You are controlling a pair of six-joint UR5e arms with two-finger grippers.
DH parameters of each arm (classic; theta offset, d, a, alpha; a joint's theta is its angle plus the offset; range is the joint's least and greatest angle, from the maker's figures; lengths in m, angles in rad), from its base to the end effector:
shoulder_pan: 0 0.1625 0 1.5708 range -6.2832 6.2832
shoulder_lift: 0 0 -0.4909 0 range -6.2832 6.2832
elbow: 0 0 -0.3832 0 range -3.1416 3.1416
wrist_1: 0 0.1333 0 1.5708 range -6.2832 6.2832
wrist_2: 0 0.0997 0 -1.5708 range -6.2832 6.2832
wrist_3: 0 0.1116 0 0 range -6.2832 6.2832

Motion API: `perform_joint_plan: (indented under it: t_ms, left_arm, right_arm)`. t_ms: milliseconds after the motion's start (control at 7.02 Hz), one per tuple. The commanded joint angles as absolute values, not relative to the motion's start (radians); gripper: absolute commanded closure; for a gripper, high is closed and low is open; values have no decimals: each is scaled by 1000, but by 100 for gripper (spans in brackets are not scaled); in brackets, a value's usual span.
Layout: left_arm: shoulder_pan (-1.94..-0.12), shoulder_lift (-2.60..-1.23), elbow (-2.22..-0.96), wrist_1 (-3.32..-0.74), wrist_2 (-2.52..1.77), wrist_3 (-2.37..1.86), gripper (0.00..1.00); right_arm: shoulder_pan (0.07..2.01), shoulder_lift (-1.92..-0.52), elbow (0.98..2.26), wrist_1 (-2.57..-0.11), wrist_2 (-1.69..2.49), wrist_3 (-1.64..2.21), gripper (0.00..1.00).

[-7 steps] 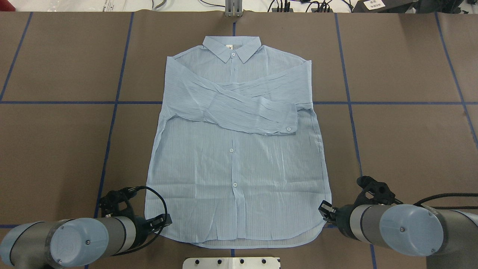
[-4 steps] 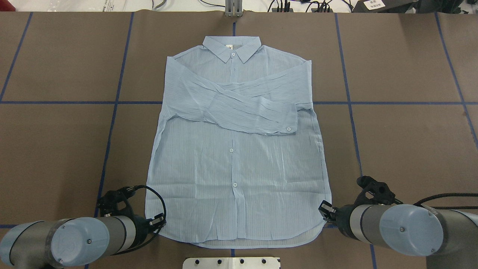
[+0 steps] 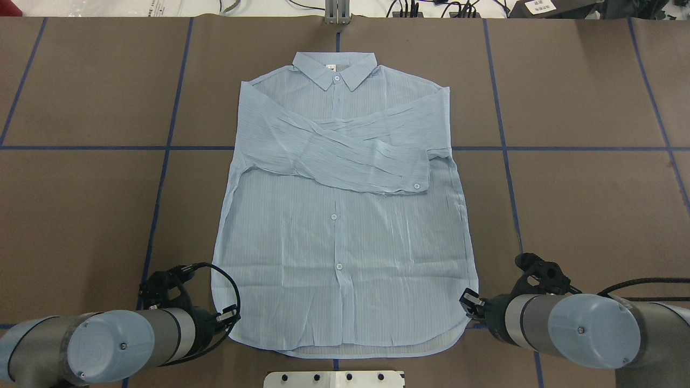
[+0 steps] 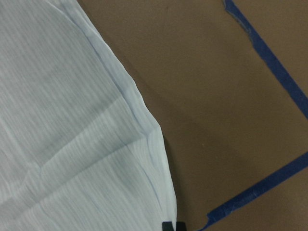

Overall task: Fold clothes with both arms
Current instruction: 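Grasp both hem corners with the left and right grippers, then lift the hem with both grippers and fold it up toward the collar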

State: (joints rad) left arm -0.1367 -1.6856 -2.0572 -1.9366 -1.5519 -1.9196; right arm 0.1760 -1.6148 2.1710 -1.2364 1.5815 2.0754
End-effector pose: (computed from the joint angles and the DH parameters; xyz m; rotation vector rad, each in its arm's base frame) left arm 0.4974 -0.2051 0.4147 -0.0859 0.9727 -0.4559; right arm -0.4232 -0.2094 0.4433 -0.1583 -0.8929 0.6296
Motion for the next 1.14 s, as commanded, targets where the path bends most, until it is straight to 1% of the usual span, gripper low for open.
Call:
perform_joint_plan:
  t_ms: [0,427,570,712,855,997]
  left_arm:
    - [-140,-1671,-2153,-1936,-1551,-1953,100]
    - [-140,-1628,-2354,-1934,-1552,-2034,100]
    - [-159,-1638,-2452,-1893,-1557,-2031,100]
    - [-251,-1694,-2450,-1864,-1566,-1993,100]
    - [-341,-1763,-2391,-1856,-1584,-1838,100]
    - [-448,-1840,-2279,-1849,-1613,-1721,100]
  right_arm:
    - [186,-1630,2218,-1238,1582,2075,100]
    - [187,-1755,2386,-1238,1632,2080,100]
    - [240,-1755,2425,-1238,1635,2080,100]
    - [332,-1715,2422,-1236,1640,2077,100]
    - [432,-1624,2374,-1252,1702,2074,100]
    - [580,-1505,2264,-1268,1818,2065,100]
